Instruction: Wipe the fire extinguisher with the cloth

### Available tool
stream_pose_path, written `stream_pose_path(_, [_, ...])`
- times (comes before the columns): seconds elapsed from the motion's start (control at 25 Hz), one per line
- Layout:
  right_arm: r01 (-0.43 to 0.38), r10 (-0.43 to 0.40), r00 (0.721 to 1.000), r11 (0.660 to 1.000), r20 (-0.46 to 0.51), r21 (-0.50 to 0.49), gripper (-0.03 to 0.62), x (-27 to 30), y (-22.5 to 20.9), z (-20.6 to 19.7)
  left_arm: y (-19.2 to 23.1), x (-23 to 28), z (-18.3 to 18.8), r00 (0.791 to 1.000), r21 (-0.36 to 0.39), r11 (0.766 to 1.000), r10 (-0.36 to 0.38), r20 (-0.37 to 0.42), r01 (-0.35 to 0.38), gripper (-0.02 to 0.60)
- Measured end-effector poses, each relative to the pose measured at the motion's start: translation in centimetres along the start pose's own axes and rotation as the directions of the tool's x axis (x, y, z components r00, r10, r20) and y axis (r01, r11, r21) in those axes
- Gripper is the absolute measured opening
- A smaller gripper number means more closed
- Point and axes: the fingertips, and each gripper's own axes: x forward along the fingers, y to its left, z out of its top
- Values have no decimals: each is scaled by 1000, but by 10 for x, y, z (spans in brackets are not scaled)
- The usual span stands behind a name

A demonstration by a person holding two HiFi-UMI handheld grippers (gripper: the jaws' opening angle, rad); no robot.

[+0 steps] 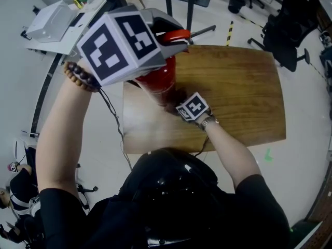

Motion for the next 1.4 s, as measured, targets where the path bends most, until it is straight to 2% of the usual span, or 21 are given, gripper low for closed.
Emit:
stream_pose_path(0.24, [5,-4,998,1000,69,-13,78,-42,-12,15,4,-3,-2,999,42,999,35,-9,-35,87])
stream_pose_path(0.4, [29,-25,992,999,125,-27,78,-79,-26,27,2,-3,0,999,57,998,29,13,-30,86])
stream_pose_path(0.64, [56,-40,980,995,197,-78,78,-128,-33,54,2,-7,2,996,28,999,-24,86,21,86])
stream_pose_path(0.76, [59,-32,973,992,230,-112,78,-149,-25,72,-2,-9,4,994,38,998,-50,101,46,86])
stream_pose_path(1.04, [74,-30,965,985,259,-159,78,-185,-4,94,-22,-12,11,987,139,982,-139,79,127,84])
stream_pose_path(1.4, [105,-63,960,984,273,-144,78,-212,12,80,-50,-16,19,968,242,947,-239,82,213,84])
